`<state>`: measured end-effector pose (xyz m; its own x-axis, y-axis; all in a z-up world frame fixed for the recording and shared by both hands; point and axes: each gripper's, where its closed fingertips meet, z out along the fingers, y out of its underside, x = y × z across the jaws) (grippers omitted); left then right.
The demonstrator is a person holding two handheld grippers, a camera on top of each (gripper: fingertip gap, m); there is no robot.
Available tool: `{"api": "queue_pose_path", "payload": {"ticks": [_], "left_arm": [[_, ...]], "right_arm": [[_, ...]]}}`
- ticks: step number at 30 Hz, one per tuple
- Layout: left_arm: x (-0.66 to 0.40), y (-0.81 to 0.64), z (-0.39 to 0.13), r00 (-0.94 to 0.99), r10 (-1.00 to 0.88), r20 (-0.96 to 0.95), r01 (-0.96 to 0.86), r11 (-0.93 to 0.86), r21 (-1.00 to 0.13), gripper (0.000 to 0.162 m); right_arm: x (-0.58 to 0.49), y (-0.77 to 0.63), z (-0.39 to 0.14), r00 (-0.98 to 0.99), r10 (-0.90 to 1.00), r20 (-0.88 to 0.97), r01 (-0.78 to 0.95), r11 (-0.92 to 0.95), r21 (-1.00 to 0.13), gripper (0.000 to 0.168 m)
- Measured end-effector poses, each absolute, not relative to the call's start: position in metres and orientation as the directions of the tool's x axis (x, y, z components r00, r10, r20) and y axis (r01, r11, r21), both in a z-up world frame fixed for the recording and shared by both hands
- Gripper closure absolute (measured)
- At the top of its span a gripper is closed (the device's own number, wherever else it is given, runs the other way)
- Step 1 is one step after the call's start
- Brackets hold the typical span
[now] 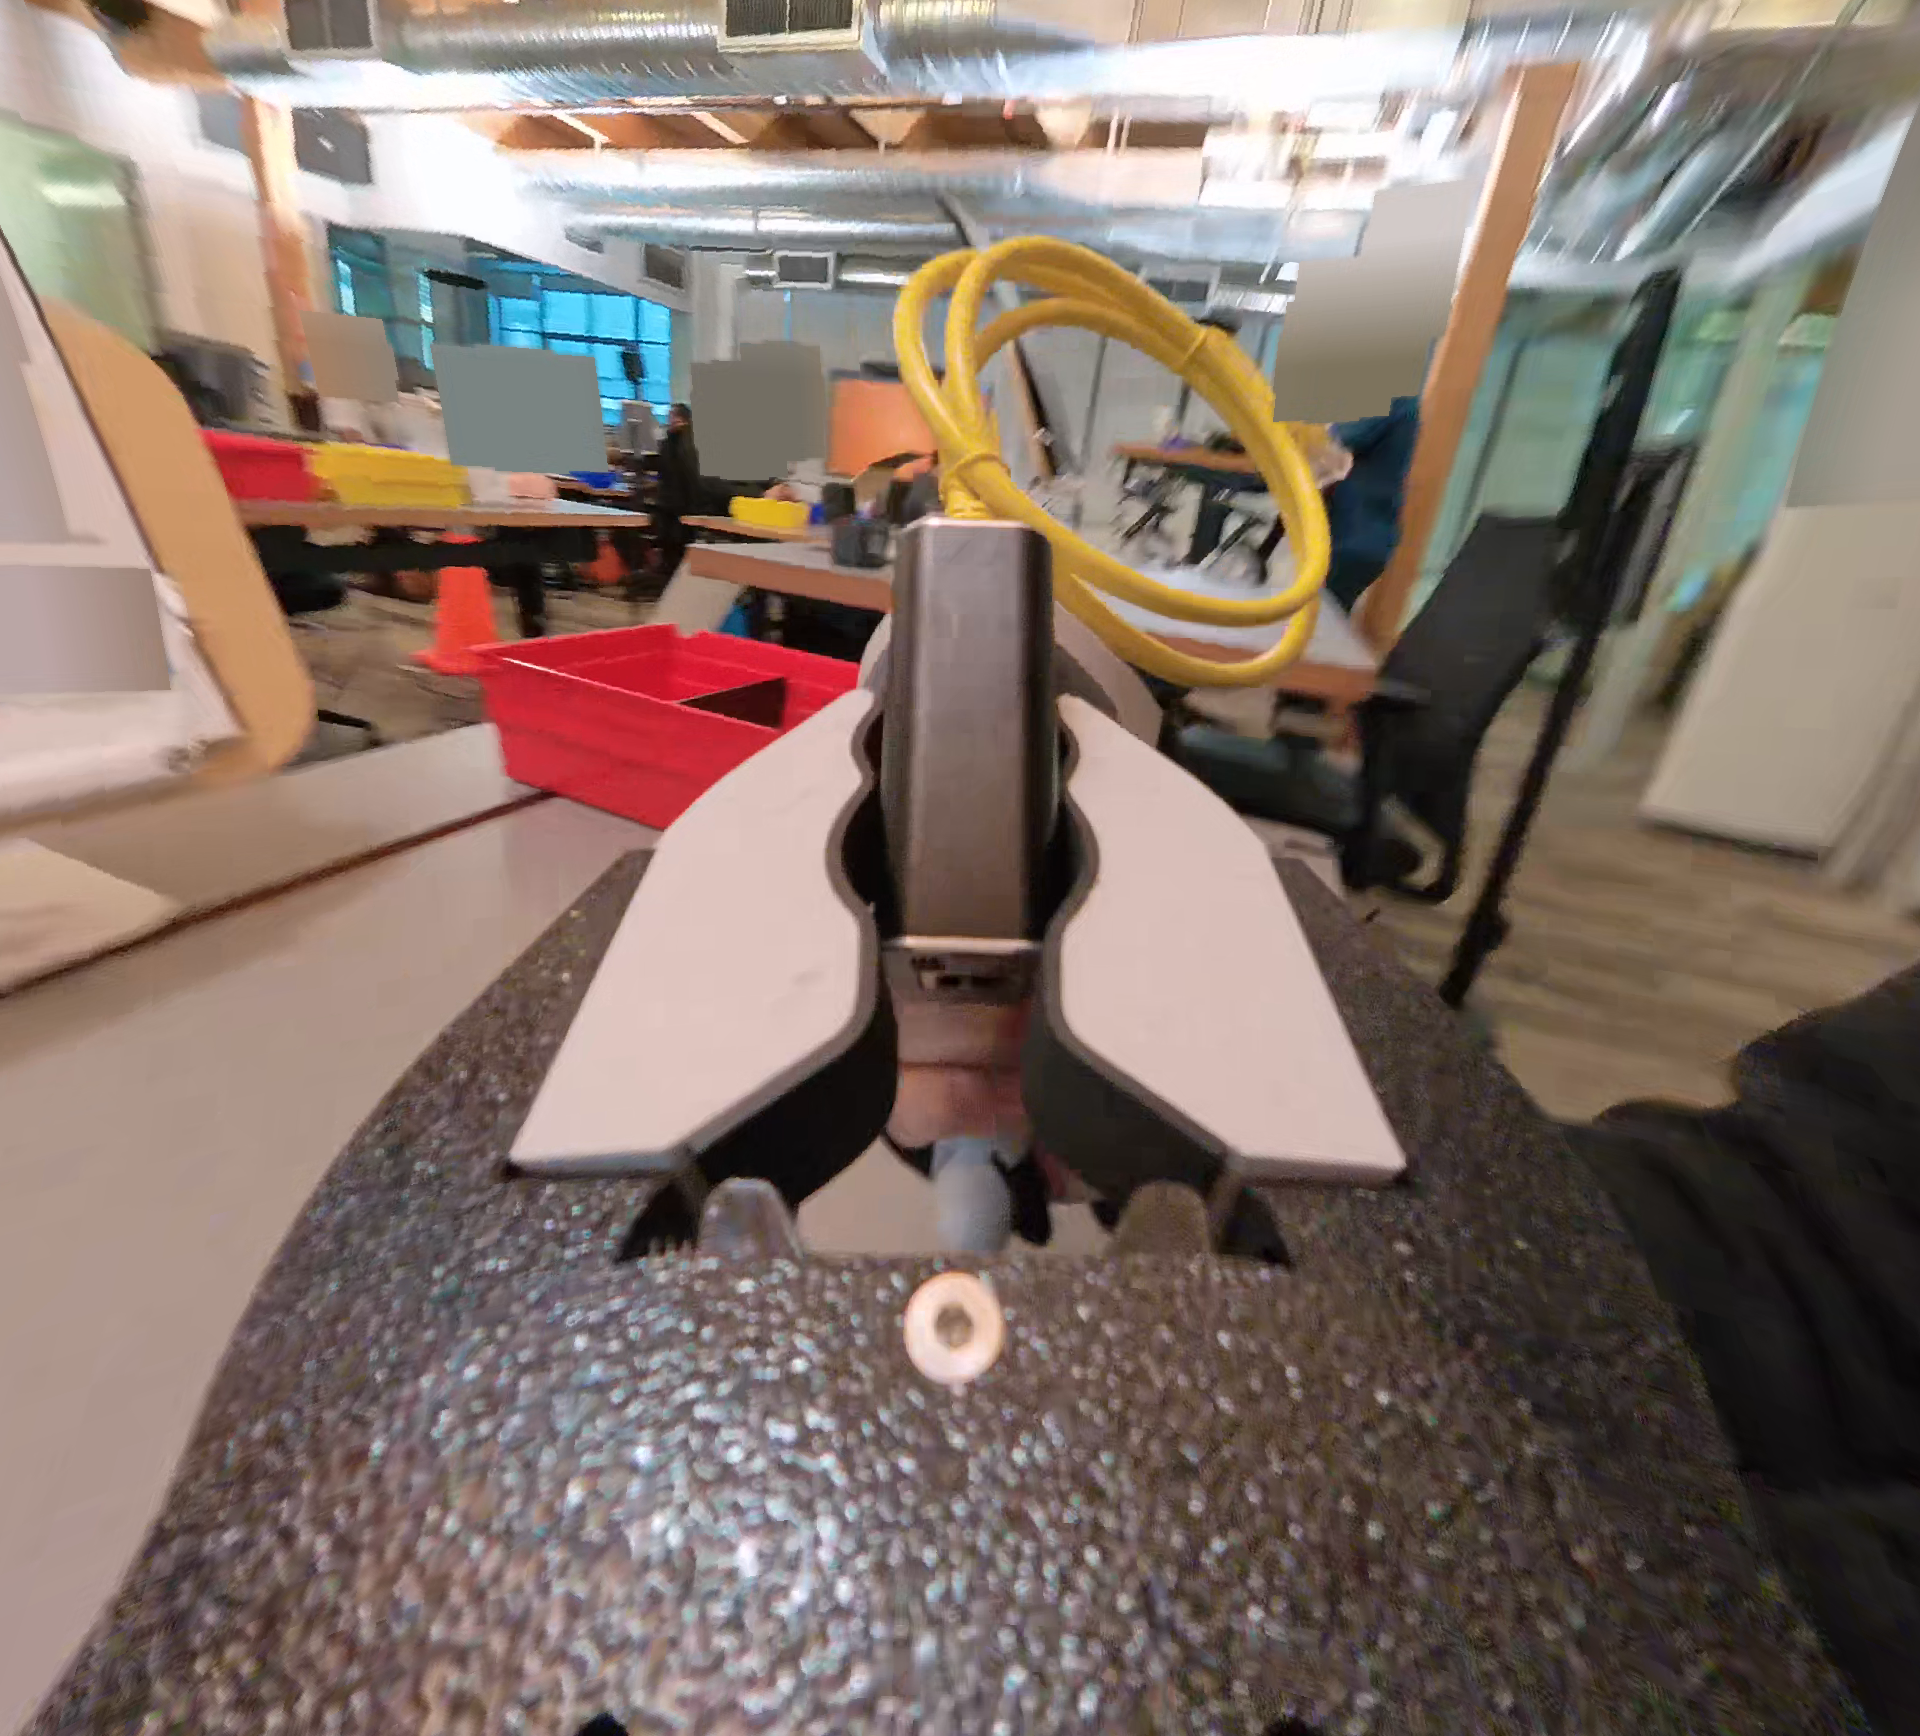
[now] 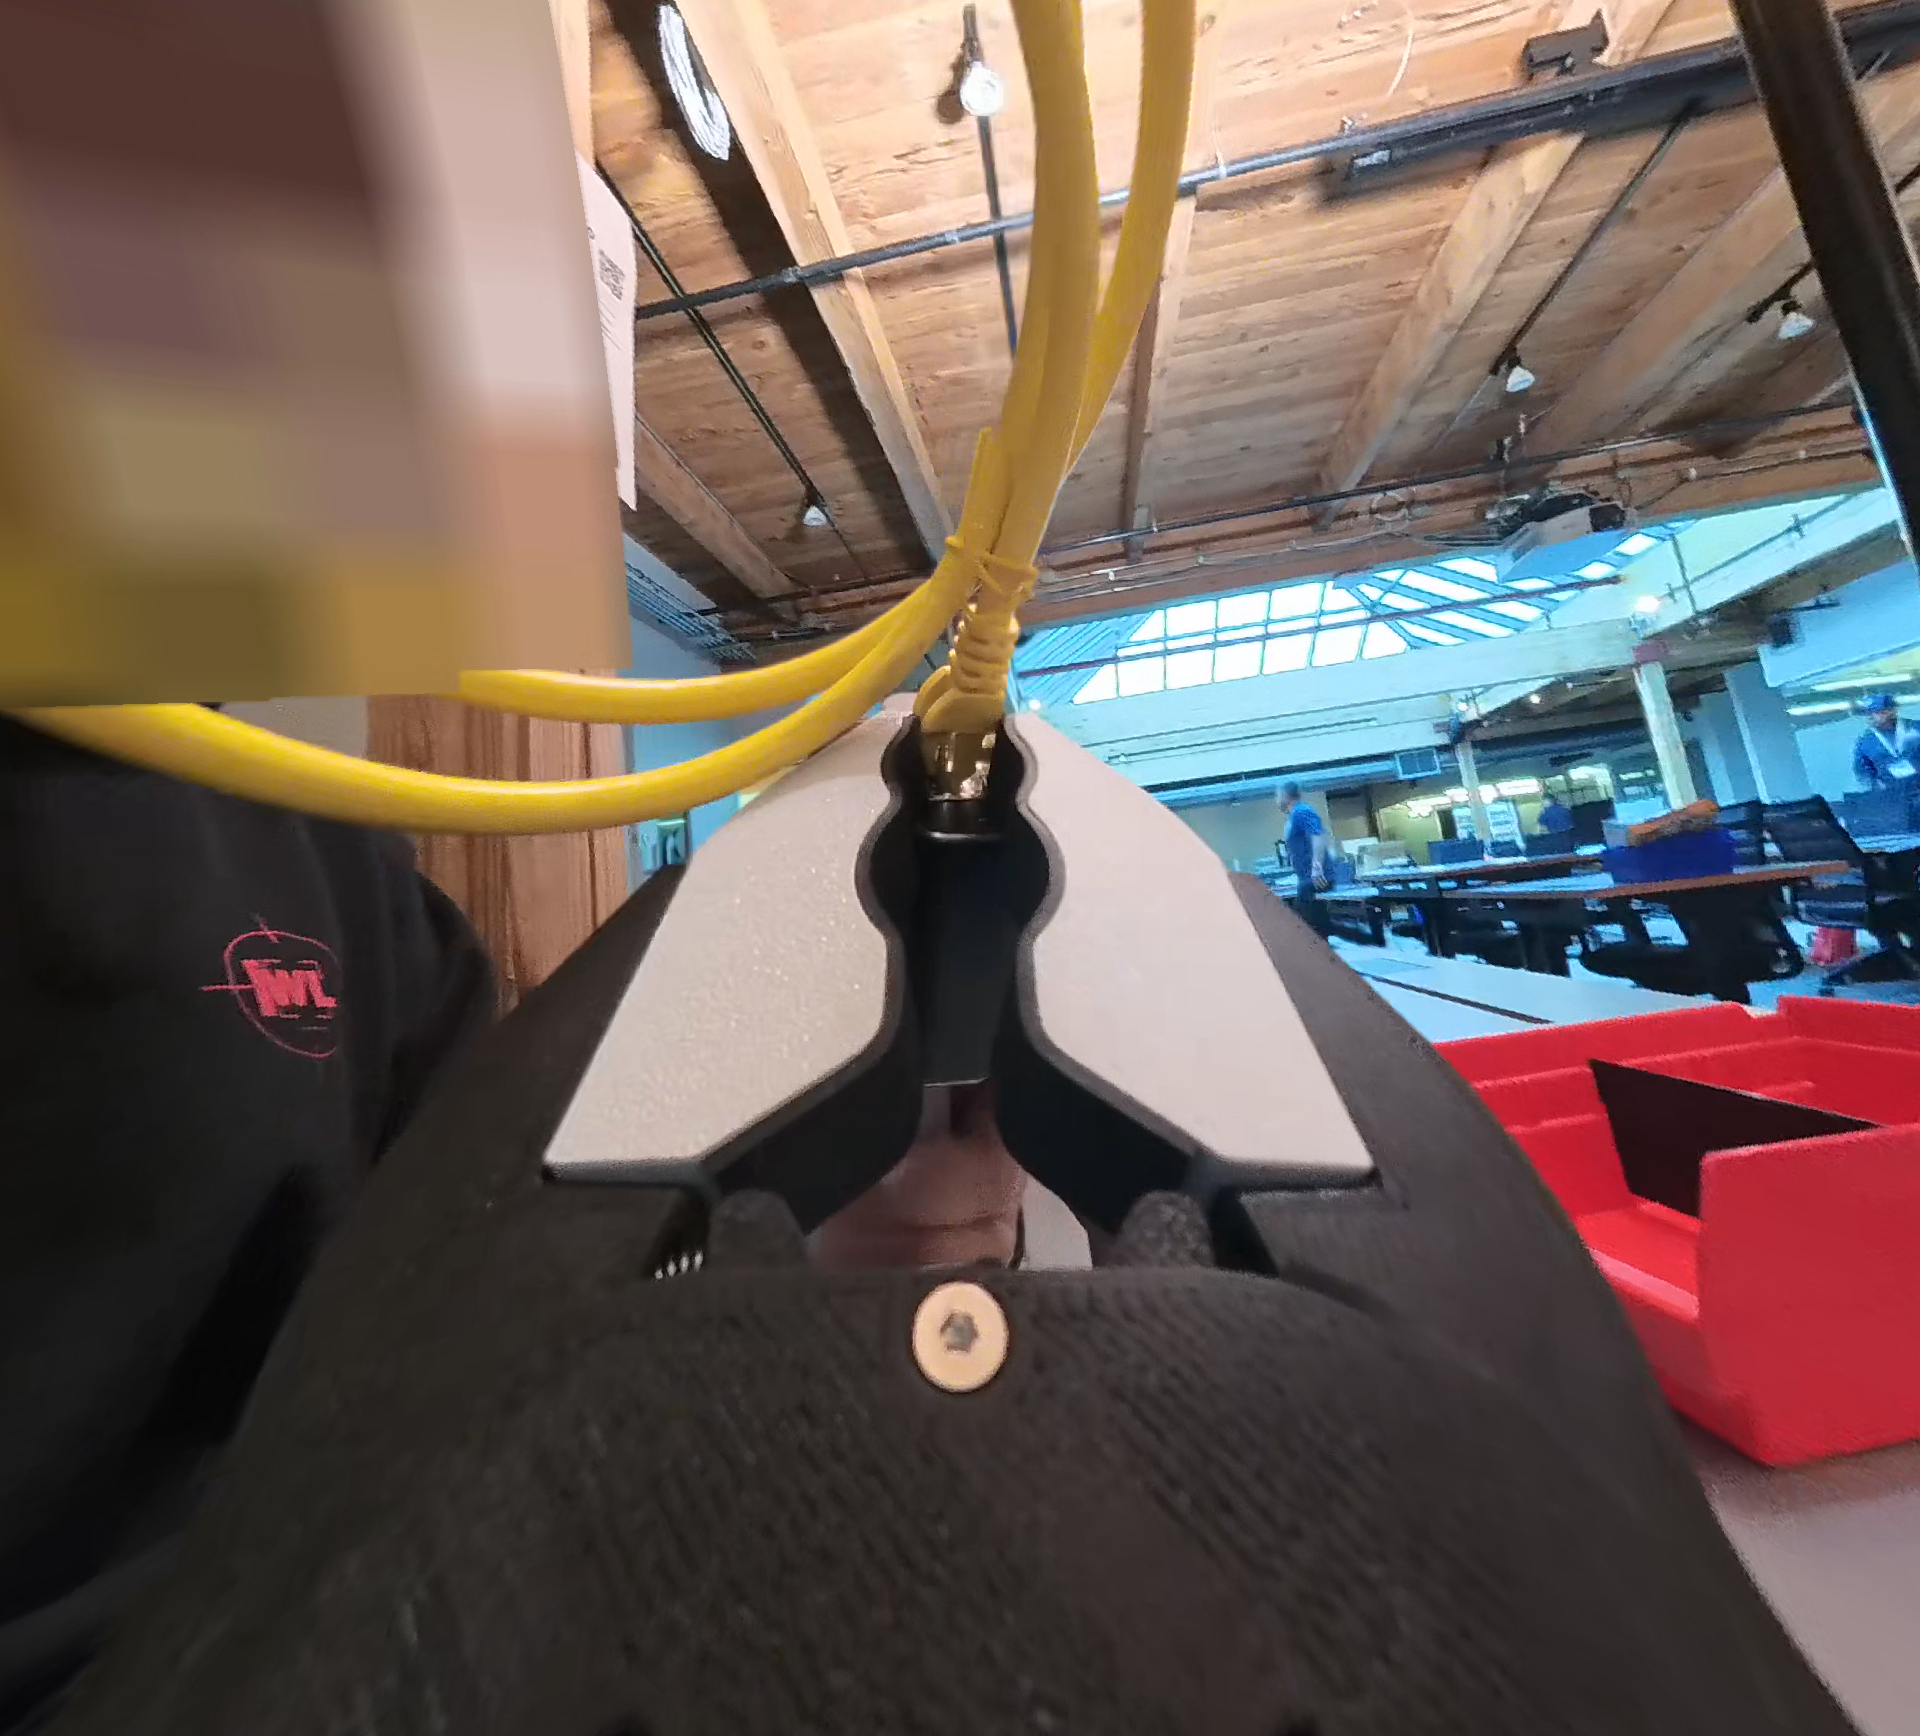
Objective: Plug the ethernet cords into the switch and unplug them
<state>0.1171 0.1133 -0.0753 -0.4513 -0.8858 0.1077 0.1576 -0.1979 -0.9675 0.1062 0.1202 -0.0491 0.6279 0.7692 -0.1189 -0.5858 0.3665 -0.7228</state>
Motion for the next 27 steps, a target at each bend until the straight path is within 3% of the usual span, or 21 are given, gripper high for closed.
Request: {"api": "queue_pose_path", "payload": {"ticks": [2, 6, 10, 14, 18, 23, 27], "left_arm": [[0.119, 0.116, -0.078, -0.473, -0.865, 0.168, 0.144, -0.265, -0.954, 0.136], [0.122, 0.119, -0.083, -0.365, -0.931, 0.007, 0.179, -0.077, -0.981, 0.136], [0.124, 0.124, -0.085, -0.456, -0.866, 0.208, 0.156, -0.307, -0.939, 0.136], [0.127, 0.125, -0.090, -0.367, -0.929, 0.047, 0.155, -0.111, -0.982, 0.136], [0.126, 0.128, -0.091, -0.450, -0.866, 0.219, 0.124, -0.304, -0.945, 0.136], [0.127, 0.128, -0.094, -0.396, -0.913, 0.097, 0.117, -0.155, -0.981, 0.136], [0.127, 0.125, -0.094, -0.501, -0.807, 0.312, 0.051, -0.388, -0.920, 0.136]], "right_arm": [[0.109, 0.124, -0.053, 0.644, 0.753, -0.138, -0.577, 0.359, -0.734, 0.156], [0.112, 0.124, -0.056, 0.631, 0.760, -0.157, -0.604, 0.354, -0.714, 0.155], [0.115, 0.133, -0.061, 0.651, 0.732, -0.201, -0.603, 0.339, -0.722, 0.155], [0.118, 0.131, -0.064, 0.635, 0.743, -0.211, -0.626, 0.336, -0.703, 0.155], [0.118, 0.138, -0.066, 0.665, 0.713, -0.225, -0.597, 0.326, -0.733, 0.155], [0.118, 0.135, -0.066, 0.660, 0.720, -0.215, -0.593, 0.324, -0.737, 0.155], [0.120, 0.138, -0.068, 0.683, 0.698, -0.215, -0.572, 0.328, -0.752, 0.155]]}}
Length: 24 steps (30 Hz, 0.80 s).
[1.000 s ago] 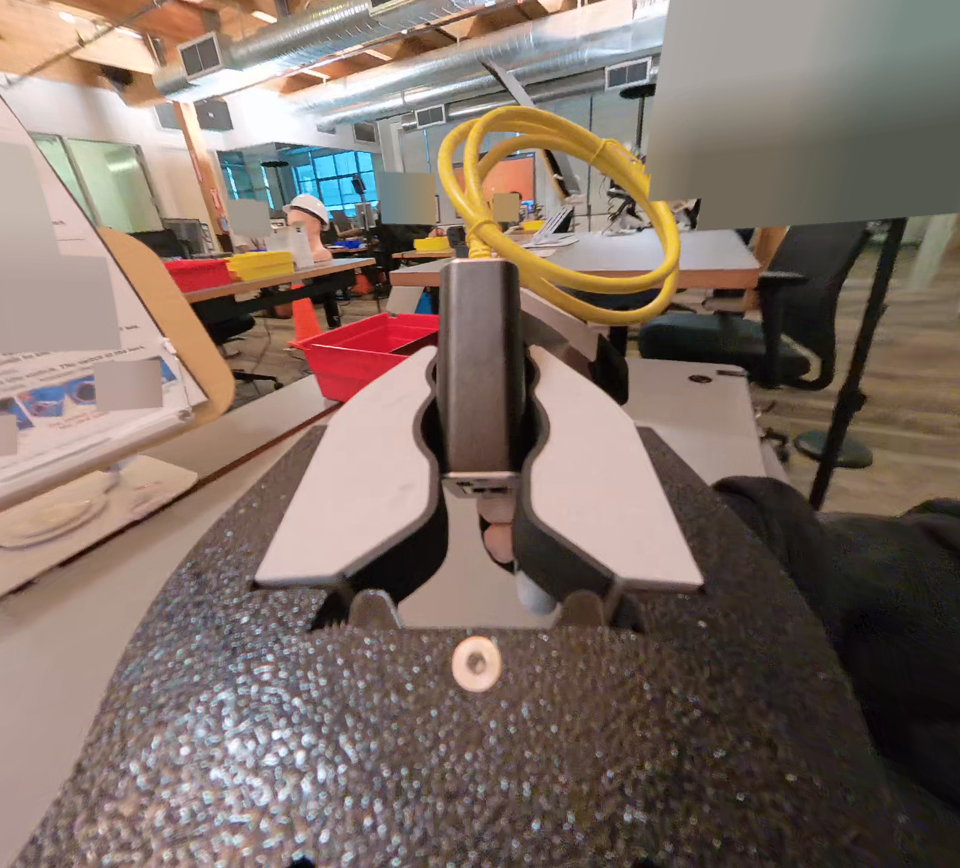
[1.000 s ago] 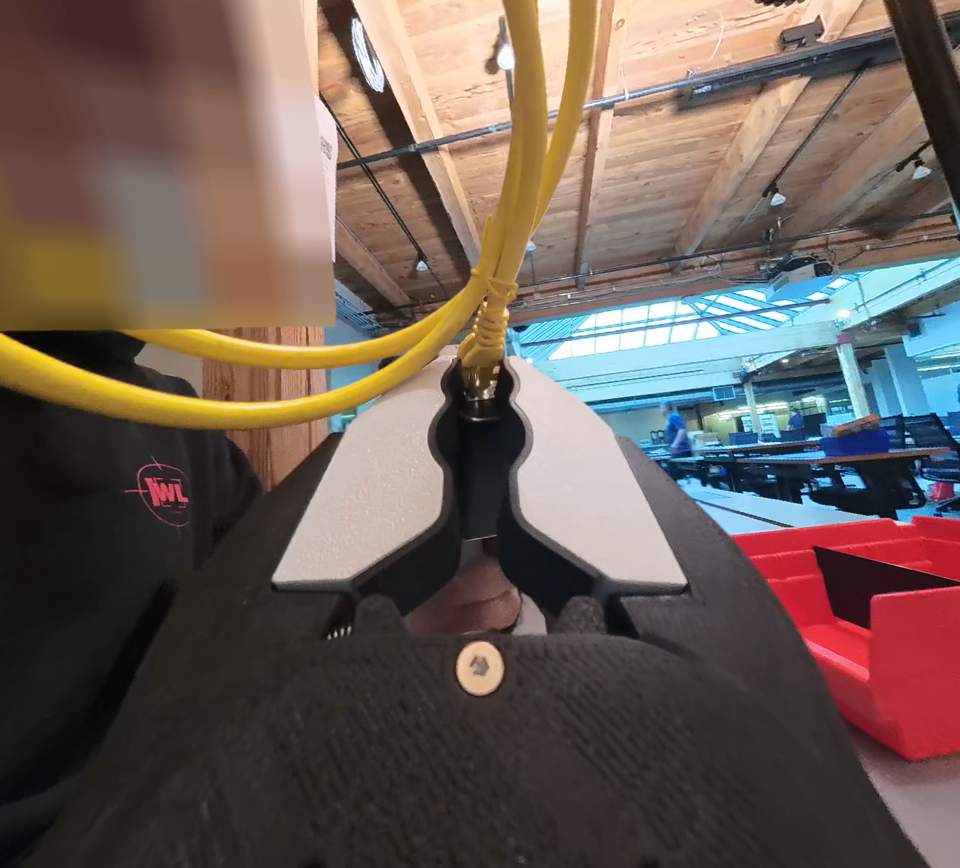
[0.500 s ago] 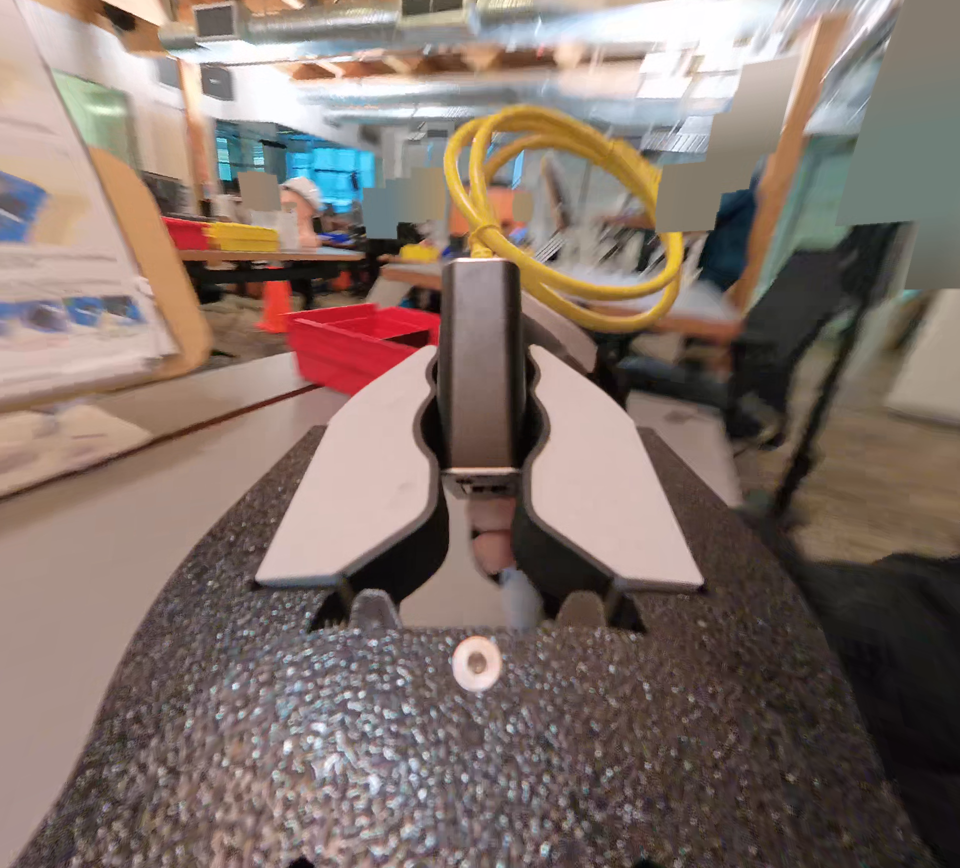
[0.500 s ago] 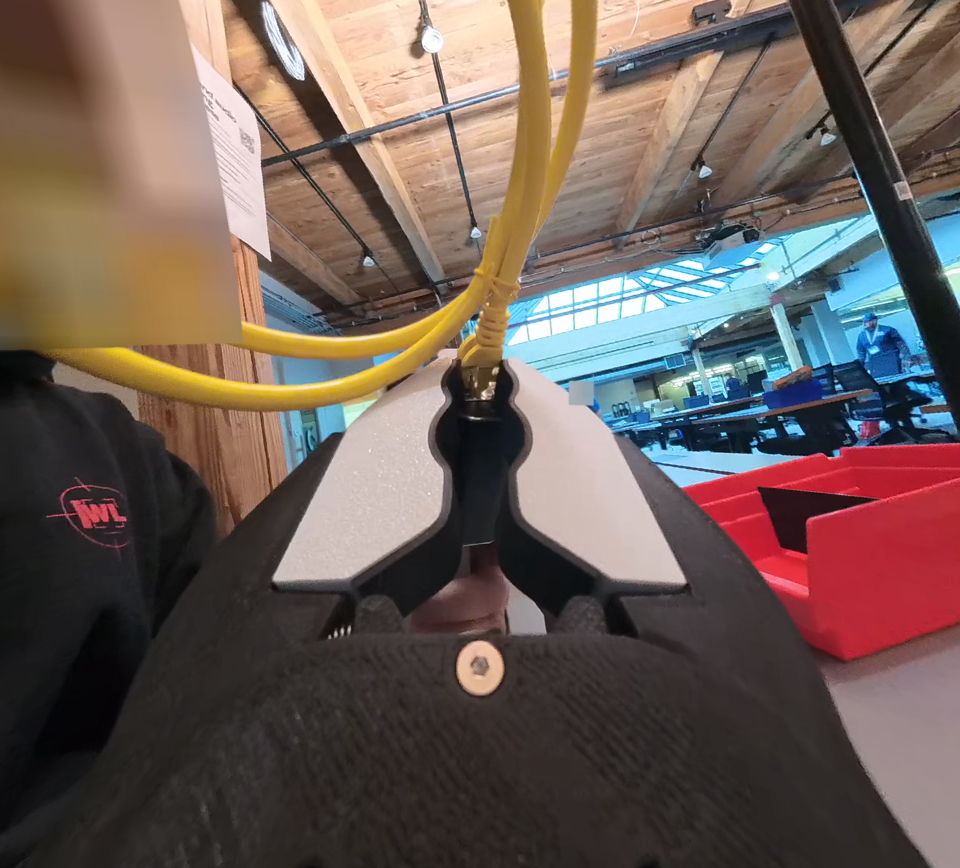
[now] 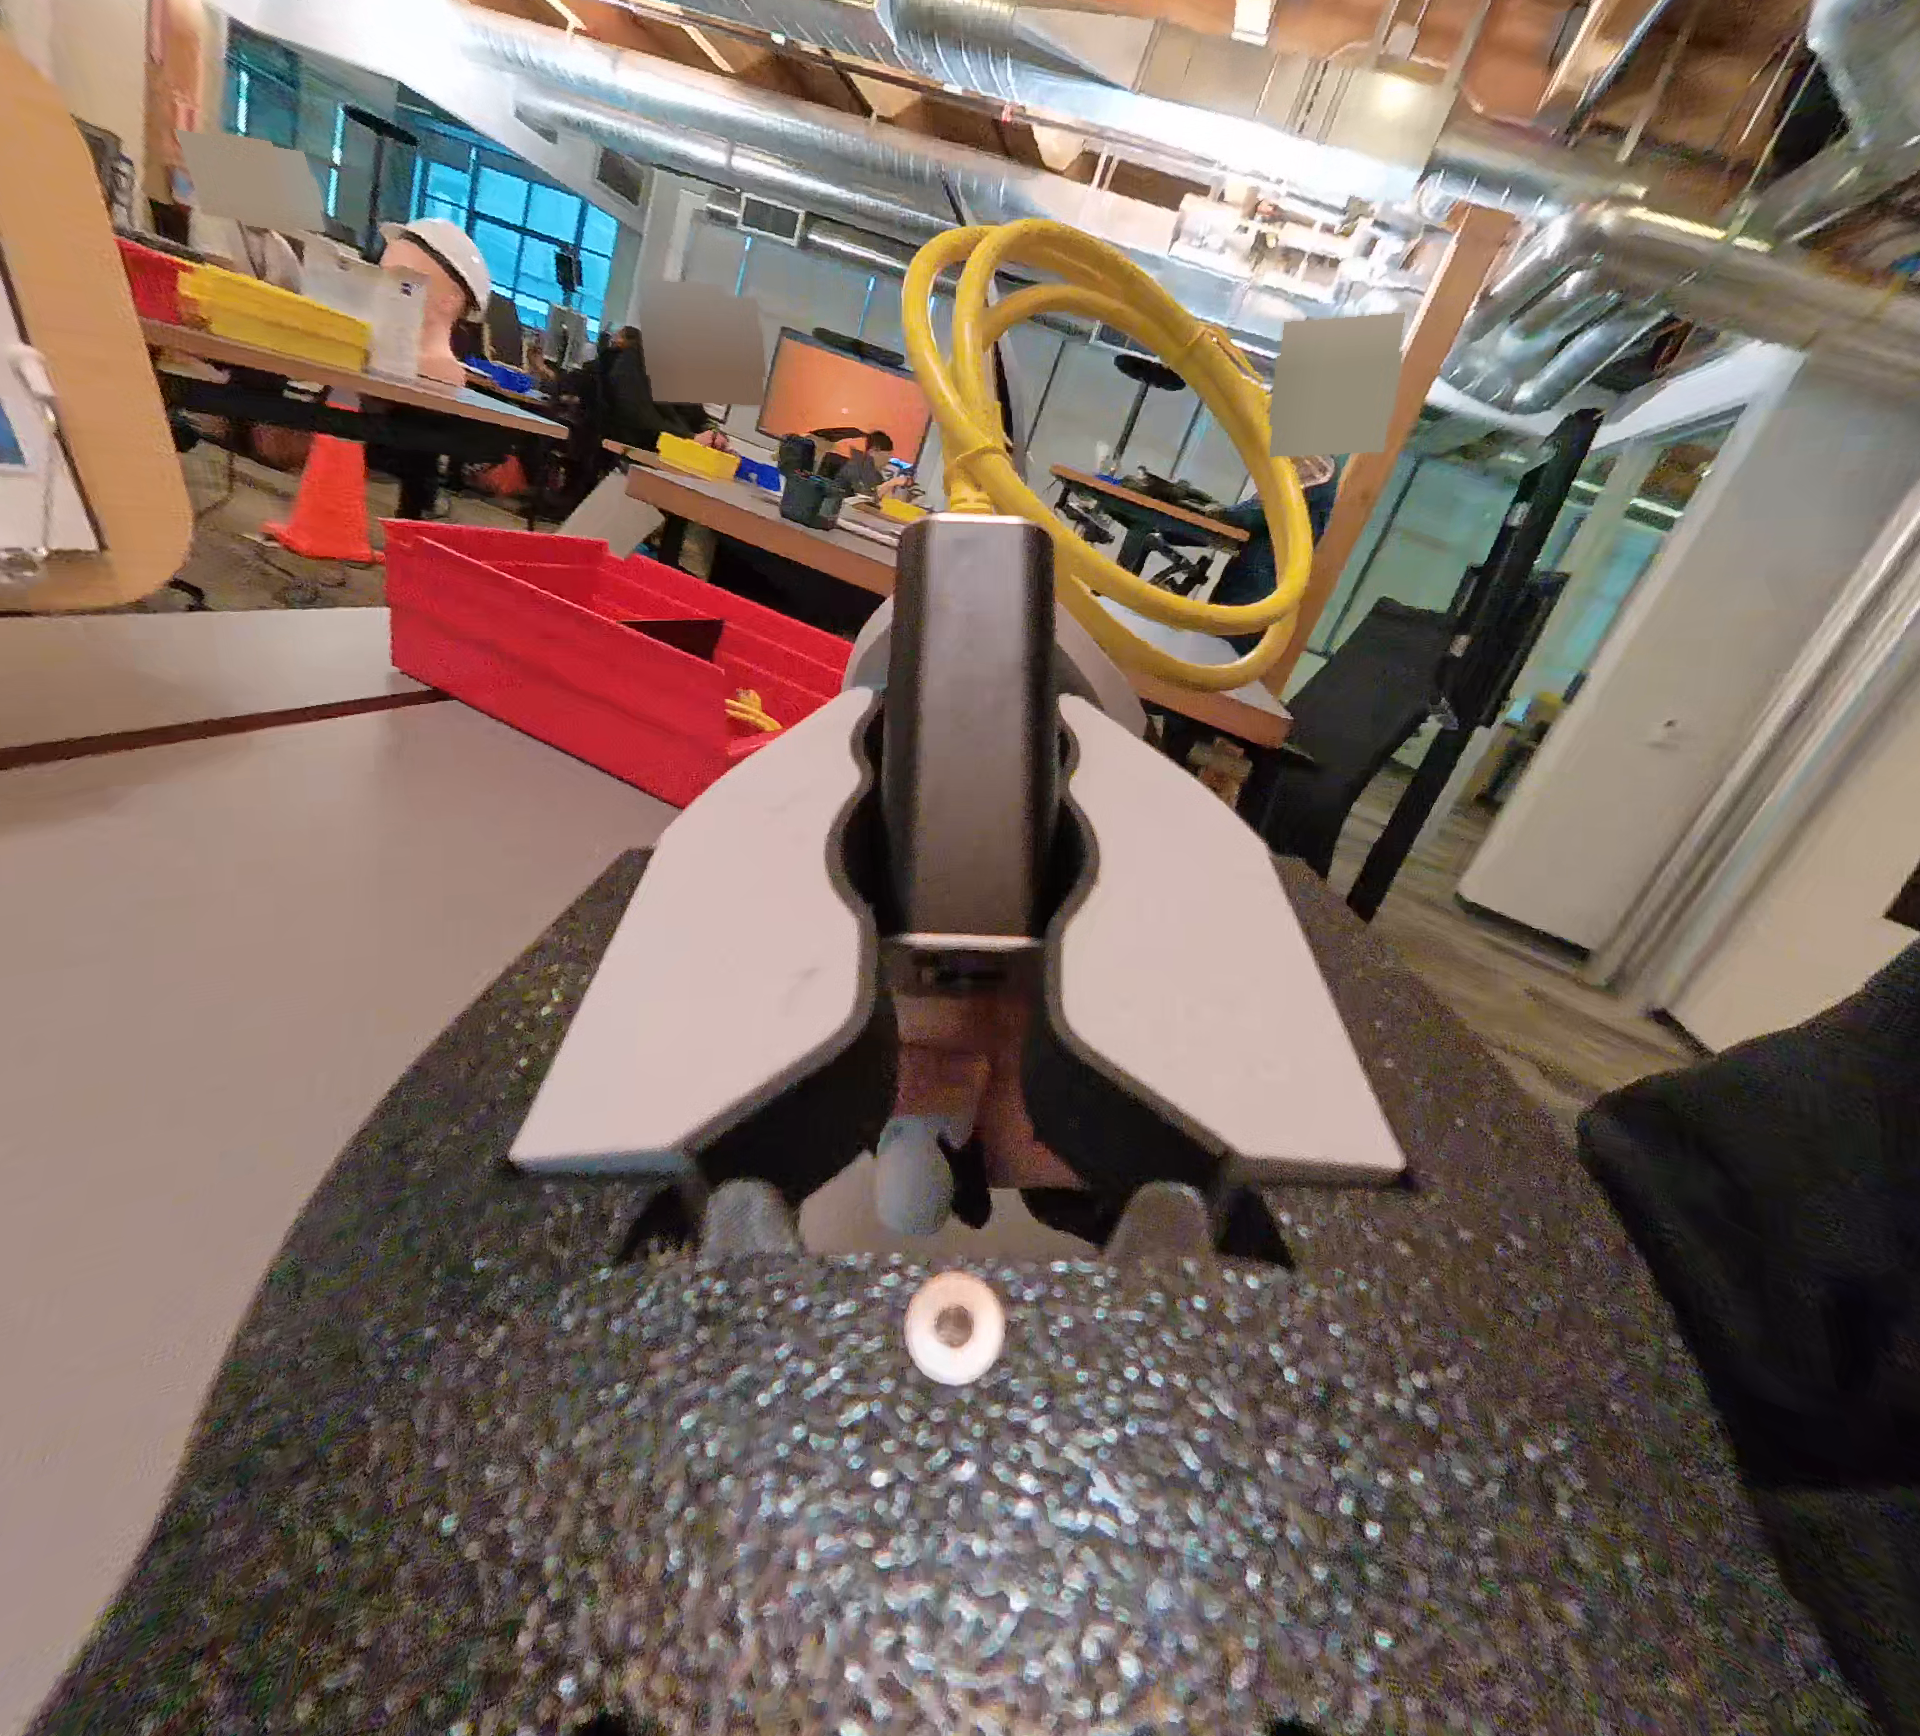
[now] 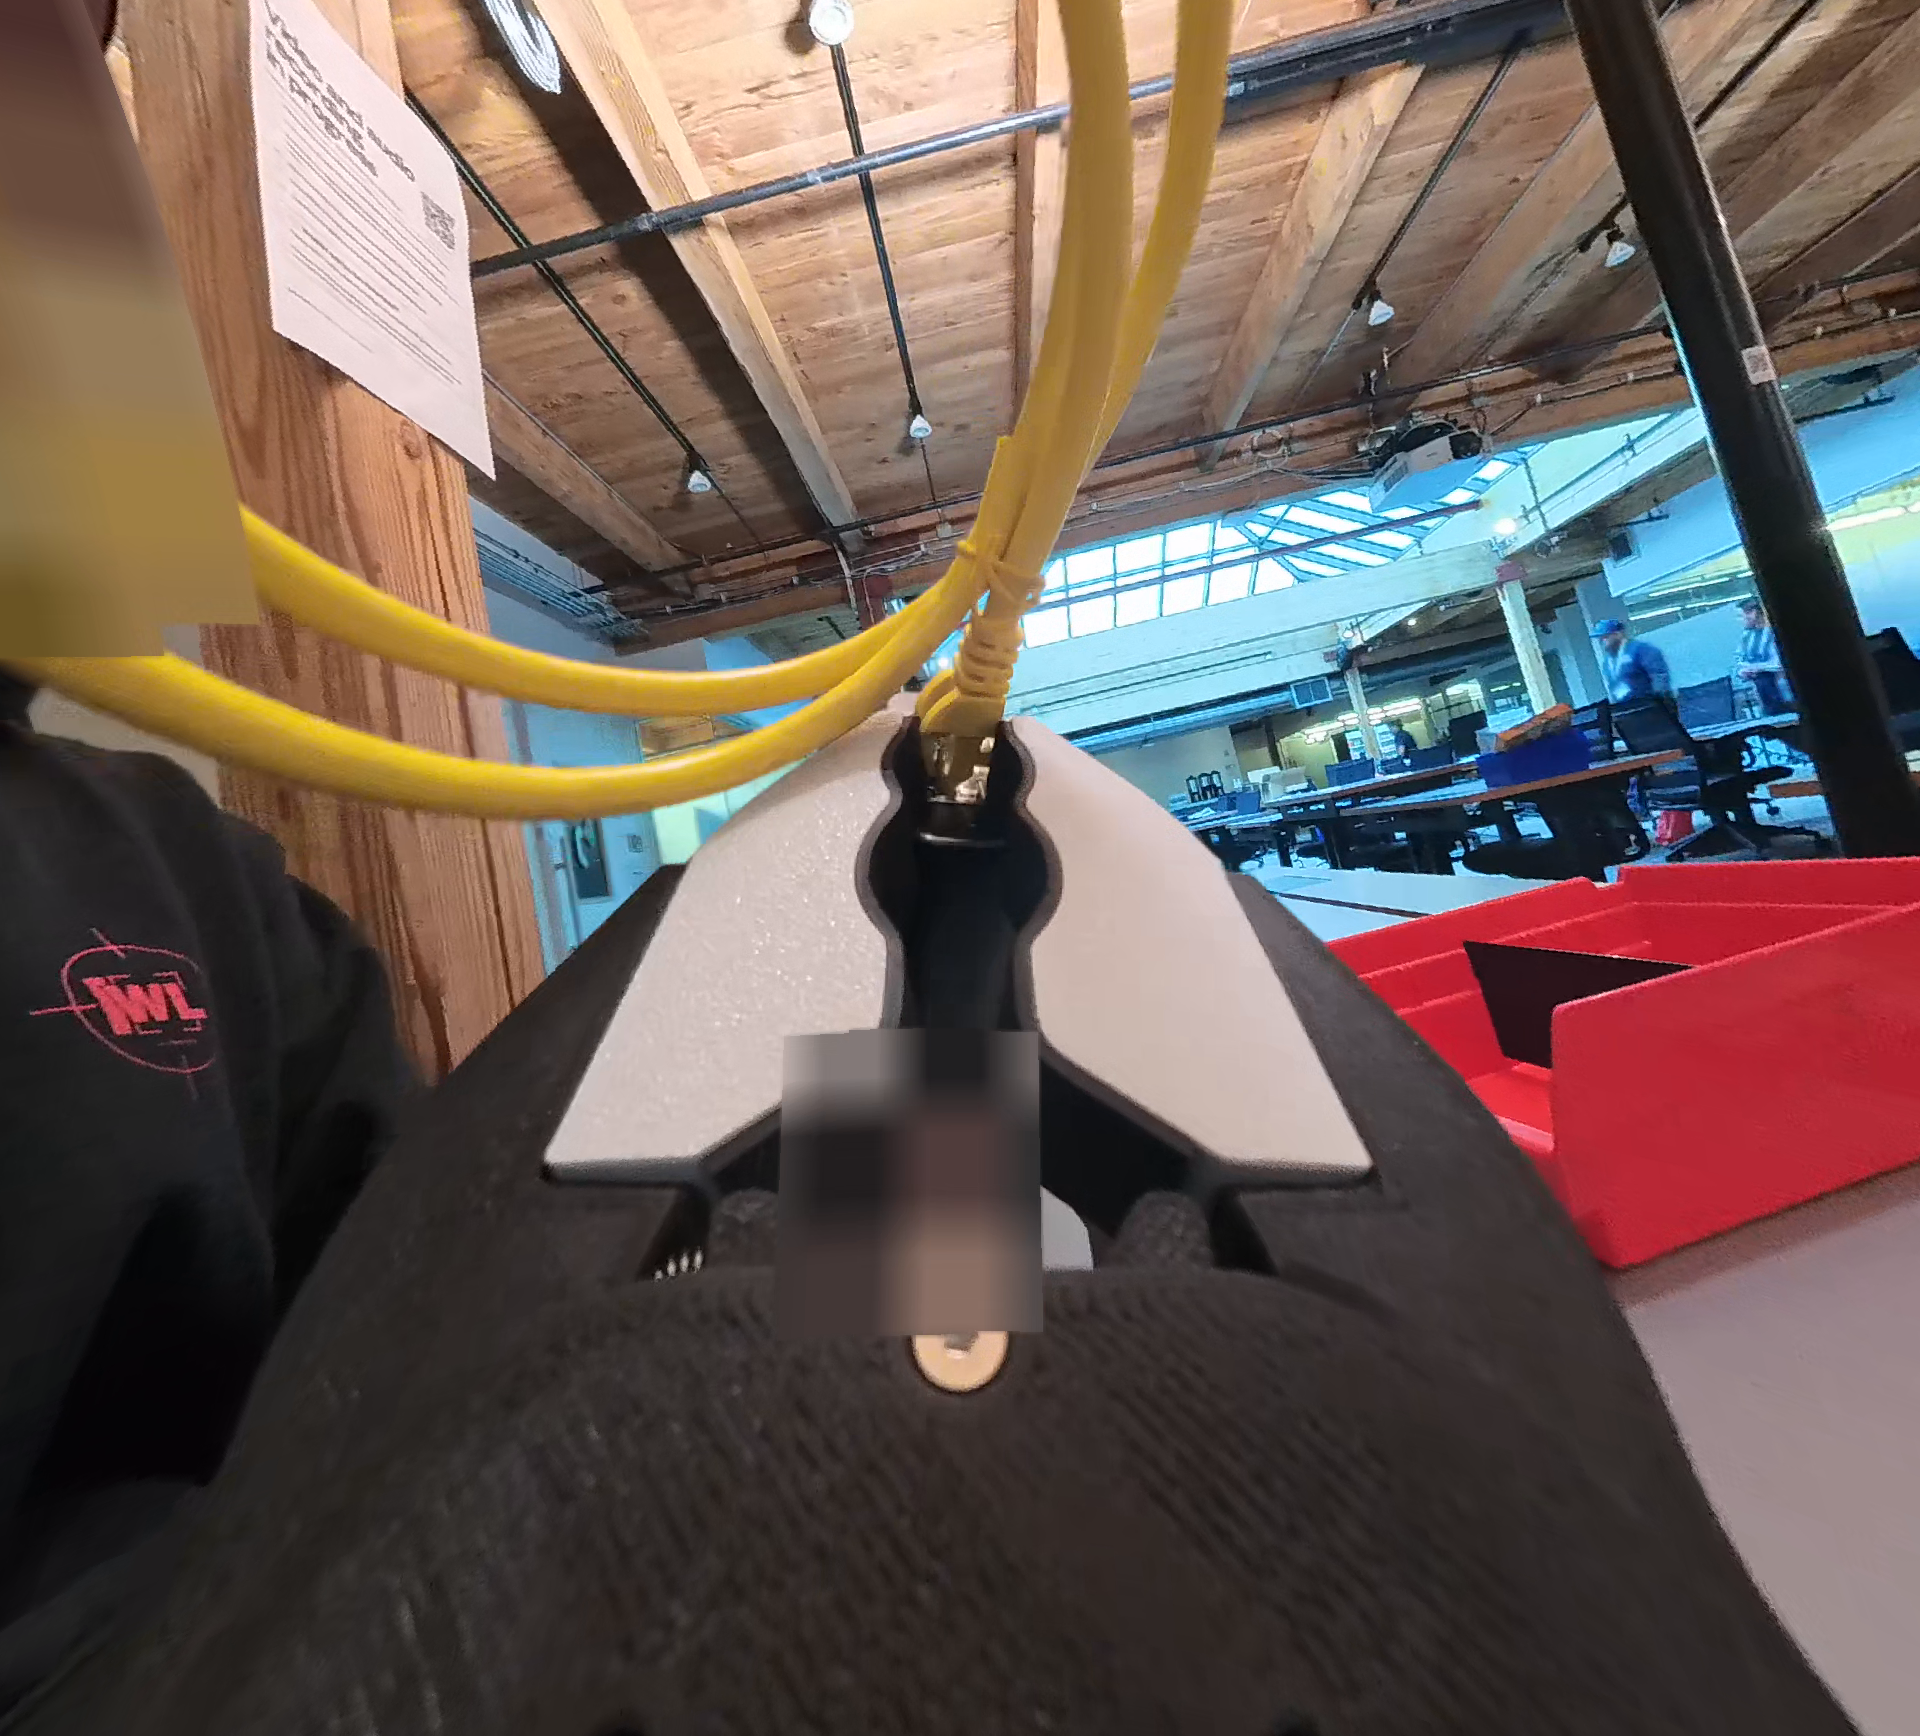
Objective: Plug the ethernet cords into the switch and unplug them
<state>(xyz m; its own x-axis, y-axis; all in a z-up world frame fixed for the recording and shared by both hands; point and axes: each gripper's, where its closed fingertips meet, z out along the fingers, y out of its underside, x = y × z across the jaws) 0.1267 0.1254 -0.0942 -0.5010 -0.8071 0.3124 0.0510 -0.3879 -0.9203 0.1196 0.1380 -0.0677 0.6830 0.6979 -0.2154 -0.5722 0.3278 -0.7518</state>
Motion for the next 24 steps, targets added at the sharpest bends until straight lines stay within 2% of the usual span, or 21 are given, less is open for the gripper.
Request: {"api": "queue_pose_path", "payload": {"ticks": [6, 11, 13, 22, 24], "left_arm": [[0.129, 0.123, -0.098, -0.494, -0.806, 0.326, 0.009, -0.379, -0.925, 0.136], [0.127, 0.121, -0.094, -0.551, -0.718, 0.425, -0.031, -0.491, -0.871, 0.135], [0.128, 0.120, -0.095, -0.533, -0.760, 0.373, -0.015, -0.432, -0.902, 0.136], [0.131, 0.127, -0.101, -0.505, -0.776, 0.377, -0.014, -0.430, -0.903, 0.136], [0.132, 0.131, -0.103, -0.449, -0.856, 0.255, 0.029, -0.300, -0.954, 0.135]], "right_arm": [[0.122, 0.137, -0.069, 0.700, 0.685, -0.201, -0.544, 0.330, -0.771, 0.155], [0.120, 0.137, -0.068, 0.726, 0.670, -0.157, -0.485, 0.337, -0.807, 0.155], [0.120, 0.136, -0.068, 0.724, 0.673, -0.148, -0.485, 0.346, -0.803, 0.155], [0.123, 0.143, -0.073, 0.723, 0.668, -0.178, -0.495, 0.320, -0.808, 0.155], [0.123, 0.144, -0.074, 0.697, 0.687, -0.208, -0.537, 0.308, -0.785, 0.155]]}}
